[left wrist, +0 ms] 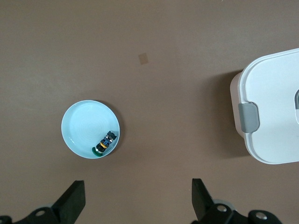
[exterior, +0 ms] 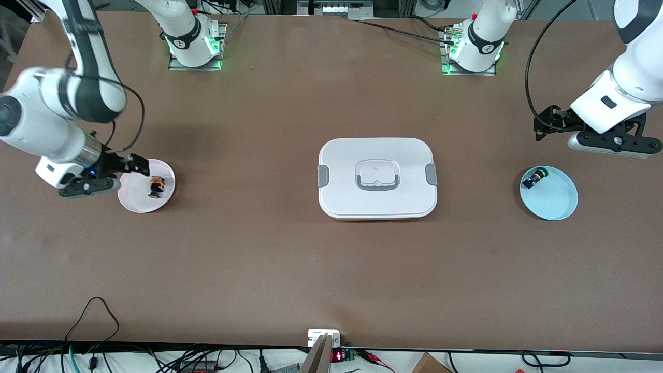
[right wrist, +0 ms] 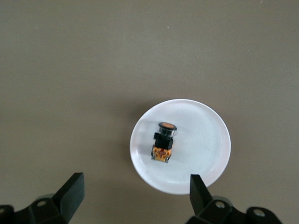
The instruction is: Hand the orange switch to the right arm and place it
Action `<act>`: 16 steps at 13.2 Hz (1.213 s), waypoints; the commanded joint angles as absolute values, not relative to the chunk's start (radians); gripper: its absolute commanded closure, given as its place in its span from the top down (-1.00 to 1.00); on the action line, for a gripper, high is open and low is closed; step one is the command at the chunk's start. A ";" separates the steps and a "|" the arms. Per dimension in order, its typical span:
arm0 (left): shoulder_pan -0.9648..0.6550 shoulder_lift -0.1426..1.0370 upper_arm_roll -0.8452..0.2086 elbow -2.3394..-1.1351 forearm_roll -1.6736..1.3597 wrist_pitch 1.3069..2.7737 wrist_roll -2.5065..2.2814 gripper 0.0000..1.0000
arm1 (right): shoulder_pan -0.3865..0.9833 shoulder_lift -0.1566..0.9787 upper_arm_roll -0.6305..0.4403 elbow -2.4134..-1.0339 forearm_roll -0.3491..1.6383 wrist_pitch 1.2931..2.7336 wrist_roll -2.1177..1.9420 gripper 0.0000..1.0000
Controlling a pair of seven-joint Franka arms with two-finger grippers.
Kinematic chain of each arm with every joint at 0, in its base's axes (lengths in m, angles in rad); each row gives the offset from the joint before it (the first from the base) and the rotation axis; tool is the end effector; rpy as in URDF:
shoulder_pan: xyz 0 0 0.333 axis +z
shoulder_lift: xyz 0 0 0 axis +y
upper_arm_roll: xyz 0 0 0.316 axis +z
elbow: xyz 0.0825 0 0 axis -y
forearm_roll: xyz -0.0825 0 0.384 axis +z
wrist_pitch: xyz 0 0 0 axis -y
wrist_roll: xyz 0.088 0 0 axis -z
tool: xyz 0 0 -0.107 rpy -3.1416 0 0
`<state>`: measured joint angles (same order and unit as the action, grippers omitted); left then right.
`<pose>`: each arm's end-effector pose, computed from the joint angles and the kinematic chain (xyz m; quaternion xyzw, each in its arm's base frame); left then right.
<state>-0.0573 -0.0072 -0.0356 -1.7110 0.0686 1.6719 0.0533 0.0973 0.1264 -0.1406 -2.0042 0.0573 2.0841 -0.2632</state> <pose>0.5546 -0.0450 0.5709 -0.9963 0.0770 0.0153 0.0345 0.5734 -0.0203 0.3918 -0.9951 -0.0955 0.0198 0.0190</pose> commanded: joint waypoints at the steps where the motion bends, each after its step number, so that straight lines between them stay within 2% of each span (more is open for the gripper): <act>1: -0.067 -0.020 -0.029 -1.710 0.055 1.658 0.041 1.00 | 0.095 0.112 -0.132 -1.843 0.052 1.869 -0.241 1.00; 3: -0.071 -0.020 -0.035 -1.709 0.055 1.658 0.040 1.00 | 0.095 0.072 -0.115 -1.760 0.051 1.719 -0.236 1.00; 5: -0.071 -0.020 -0.043 -1.707 0.055 1.655 0.038 1.00 | 0.097 0.029 -0.109 -1.723 0.049 1.654 -0.235 1.00; 11: -0.074 -0.017 -0.058 -1.692 0.057 1.634 -0.003 1.00 | 0.100 0.008 -0.092 -1.718 0.043 1.647 -0.130 1.00; 16: -0.072 -0.006 -0.057 -1.677 0.055 1.632 -0.003 1.00 | 0.118 0.055 -0.089 -1.661 0.026 1.622 -0.117 1.00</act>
<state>-0.0683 -0.0083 -0.0587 -1.6982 0.0686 1.6551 0.0077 0.1058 0.0264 -0.0930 -1.7104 0.0538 1.6579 -0.1451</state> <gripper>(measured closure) 0.000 0.000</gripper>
